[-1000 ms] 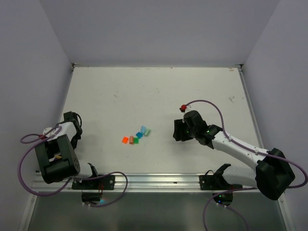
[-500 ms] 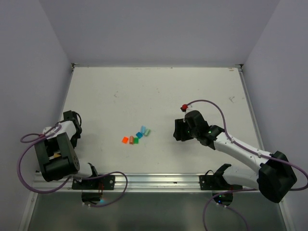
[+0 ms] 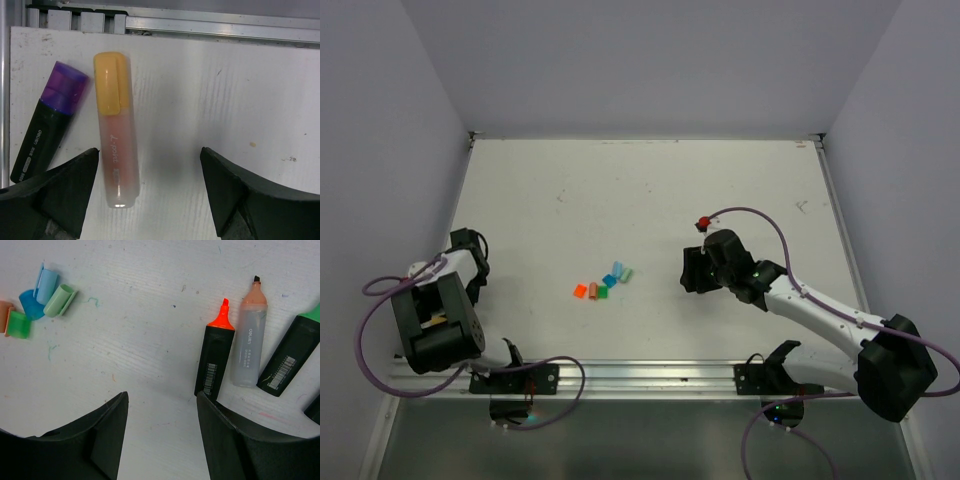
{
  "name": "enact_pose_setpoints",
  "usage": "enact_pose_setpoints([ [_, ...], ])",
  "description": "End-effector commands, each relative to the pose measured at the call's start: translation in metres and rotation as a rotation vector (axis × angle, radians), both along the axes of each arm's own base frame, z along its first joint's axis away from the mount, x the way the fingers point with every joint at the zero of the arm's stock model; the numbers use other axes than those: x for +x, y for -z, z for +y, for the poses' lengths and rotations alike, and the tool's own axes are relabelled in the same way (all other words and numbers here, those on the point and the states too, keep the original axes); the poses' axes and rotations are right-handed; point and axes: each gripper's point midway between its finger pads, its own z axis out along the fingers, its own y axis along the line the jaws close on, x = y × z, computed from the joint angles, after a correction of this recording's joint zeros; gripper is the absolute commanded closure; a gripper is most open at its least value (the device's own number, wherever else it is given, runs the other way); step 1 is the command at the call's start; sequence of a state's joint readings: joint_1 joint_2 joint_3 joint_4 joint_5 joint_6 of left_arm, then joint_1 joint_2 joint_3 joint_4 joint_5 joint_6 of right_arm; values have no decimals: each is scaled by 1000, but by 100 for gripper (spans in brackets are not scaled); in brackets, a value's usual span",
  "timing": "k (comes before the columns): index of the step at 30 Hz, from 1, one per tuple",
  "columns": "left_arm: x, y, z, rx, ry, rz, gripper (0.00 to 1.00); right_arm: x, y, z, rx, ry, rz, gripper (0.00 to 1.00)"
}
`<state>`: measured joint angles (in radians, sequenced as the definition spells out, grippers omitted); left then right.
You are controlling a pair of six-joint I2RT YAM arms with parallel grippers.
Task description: Open the pen caps
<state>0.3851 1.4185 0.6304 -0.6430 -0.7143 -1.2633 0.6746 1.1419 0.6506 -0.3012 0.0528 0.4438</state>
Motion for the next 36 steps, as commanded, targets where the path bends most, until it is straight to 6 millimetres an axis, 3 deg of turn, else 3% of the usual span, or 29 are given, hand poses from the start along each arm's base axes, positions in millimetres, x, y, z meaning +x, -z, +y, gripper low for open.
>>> enact_pose_setpoints([
  [1,-25,30,-30,-186,30,147,15,4,-12,3,16,-8,-31,39],
  [13,-18,27,-27,-158,90,87,20,5,-21,6,44,-4,-37,39],
  [18,-17,27,-28,-163,98,75,31,5,-26,4,47,5,-55,39],
  [28,-16,26,-26,-150,102,73,33,5,-32,5,64,3,-64,39],
  [29,-17,26,-26,-152,100,77,36,5,-33,5,65,5,-67,39],
  [33,-18,27,-26,-158,98,93,63,6,-37,1,61,16,-90,39],
  [36,-19,27,-27,-159,97,96,70,7,-41,0,69,20,-103,39],
])
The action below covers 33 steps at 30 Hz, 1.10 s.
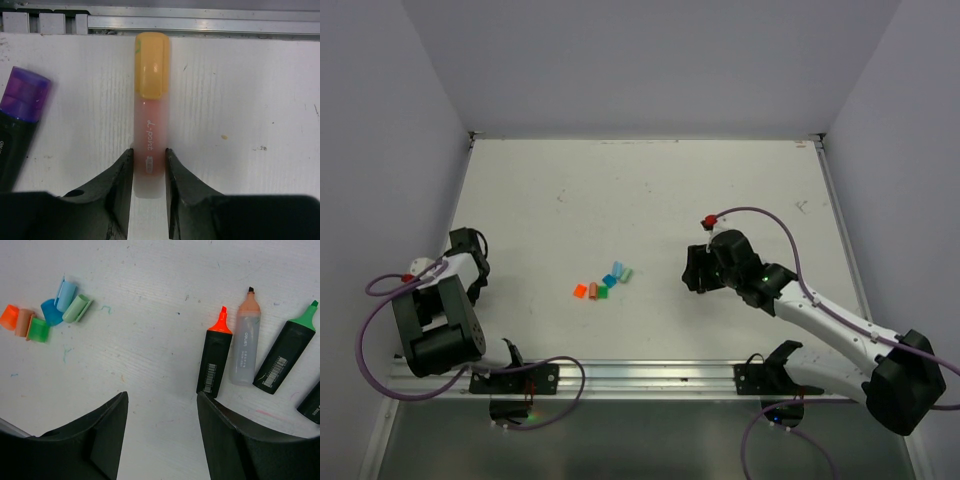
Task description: Open the pen caps
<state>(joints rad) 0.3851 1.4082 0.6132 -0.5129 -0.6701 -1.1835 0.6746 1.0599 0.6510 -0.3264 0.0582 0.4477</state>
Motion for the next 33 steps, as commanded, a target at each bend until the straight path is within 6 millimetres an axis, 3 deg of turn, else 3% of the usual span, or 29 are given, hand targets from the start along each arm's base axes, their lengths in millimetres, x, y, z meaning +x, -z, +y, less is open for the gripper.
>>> enact_pose_setpoints([
  [1,-42,26,-30,-151,36,178,71,10,-24,4,39,14,-62,39],
  [11,-23,21,-38,-157,126,90,80,9,-25,8,62,12,-54,39],
  [16,-5,-2,-44,-88,184,33,85,9,-27,8,70,14,-56,39],
  [21,28,-34,-69,-20,343,-46,89,7,-23,11,80,7,-37,39],
  [24,38,-39,-80,-21,436,-87,93,5,-23,16,102,-7,-27,39],
  [27,49,-44,-95,-36,526,-206,100,5,-21,17,97,-11,-13,39],
  [33,78,-71,-141,-74,816,-538,100,4,-21,29,126,-41,17,39],
])
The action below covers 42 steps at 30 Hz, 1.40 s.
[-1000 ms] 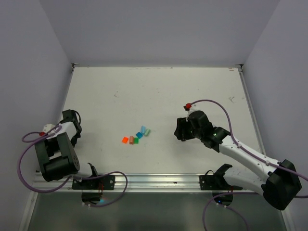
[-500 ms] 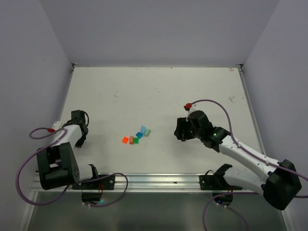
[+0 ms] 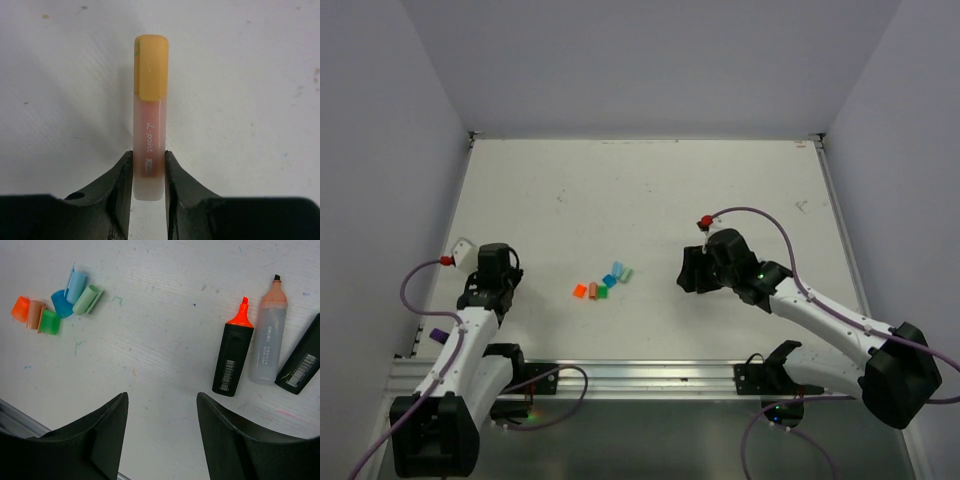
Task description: Open the pen caps
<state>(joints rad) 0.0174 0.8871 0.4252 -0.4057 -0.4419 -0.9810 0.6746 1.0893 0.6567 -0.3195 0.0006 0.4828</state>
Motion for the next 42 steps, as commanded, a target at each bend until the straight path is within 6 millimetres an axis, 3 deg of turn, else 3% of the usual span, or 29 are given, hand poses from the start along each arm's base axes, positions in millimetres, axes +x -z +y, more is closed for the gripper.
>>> enact_pose_setpoints([
  [1,35,-32,-34,-45,235,-242,100,8,-25,21,96,-28,-33,39],
  [3,38,-38,-59,-80,358,-298,100,9,-27,27,121,-38,-27,39],
  [7,47,-48,-90,-133,485,-359,100,2,-23,44,156,-93,25,39],
  [10,53,-67,-139,-182,654,-476,100,2,-21,51,171,-93,40,39],
  [12,52,-68,-164,-216,743,-490,100,4,-24,57,200,-92,48,39],
  [13,55,-80,-178,-223,791,-546,100,4,-25,60,206,-92,50,39],
  [15,50,-76,-209,-257,892,-538,100,8,-33,66,231,-88,52,39],
  [16,52,-87,-221,-265,926,-584,100,10,-33,67,231,-82,56,39],
  [18,44,-84,-249,-292,1009,-583,100,16,-41,71,261,-65,46,39],
  [19,39,-95,-267,-308,1060,-623,100,18,-43,73,268,-58,43,39],
  [20,39,-91,-273,-297,1070,-612,100,21,-47,76,289,-47,38,40],
  [22,33,-101,-295,-297,1125,-636,100,24,-48,78,303,-32,37,41],
  [31,23,-105,-353,-271,1206,-609,100,36,-60,89,379,19,25,52],
  [42,21,-98,-361,-223,1191,-571,100,45,-77,70,394,111,-80,60],
])
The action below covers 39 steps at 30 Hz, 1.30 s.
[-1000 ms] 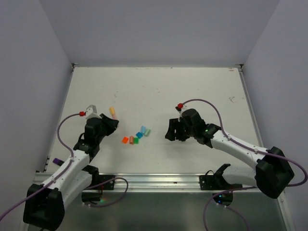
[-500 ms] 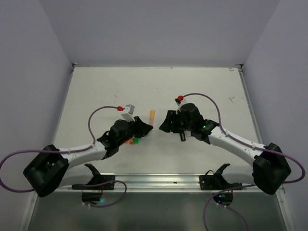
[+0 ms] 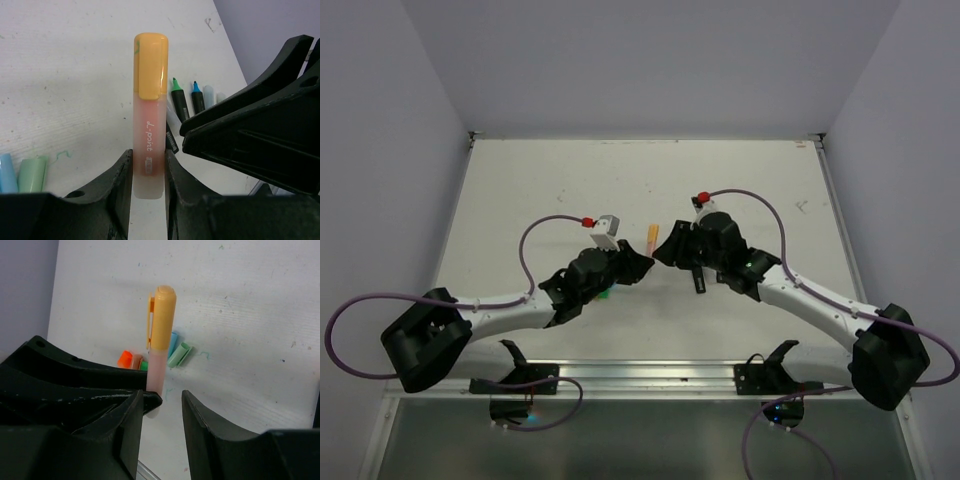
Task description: Open the pen caps
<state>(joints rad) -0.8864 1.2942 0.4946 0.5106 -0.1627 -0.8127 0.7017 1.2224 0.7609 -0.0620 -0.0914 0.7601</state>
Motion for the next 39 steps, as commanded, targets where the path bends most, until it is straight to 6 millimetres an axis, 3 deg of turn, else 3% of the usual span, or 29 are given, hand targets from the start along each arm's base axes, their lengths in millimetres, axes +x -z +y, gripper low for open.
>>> enact_pose_setpoints([
  [1,11,-22,-8,-20,-21,-67,100,12,-21,-2,40,55,-80,60],
  [8,9,-32,-16,-35,-7,-89,100,21,-22,12,73,39,-85,60],
  [18,4,-35,-20,-69,6,-89,100,25,-17,17,92,47,-79,66],
  [21,2,-35,-21,-93,7,-83,100,24,-13,19,107,43,-72,78],
  [22,1,-35,-22,-102,13,-77,100,24,-14,21,118,40,-73,86],
  [25,0,-36,-25,-126,23,-75,100,22,-8,21,120,37,-60,96],
  [31,-2,-35,-29,-124,46,-76,99,21,-7,16,98,50,-78,100],
  [33,-2,-34,-29,-111,51,-77,82,22,-8,15,93,55,-89,100],
  [34,-1,-33,-28,-91,50,-81,58,23,-8,14,87,52,-95,100],
  [37,4,-33,-15,-26,-1,-93,27,22,-9,13,62,37,-105,100],
  [39,4,-33,-3,7,-25,-94,23,21,-11,11,46,22,-119,100],
])
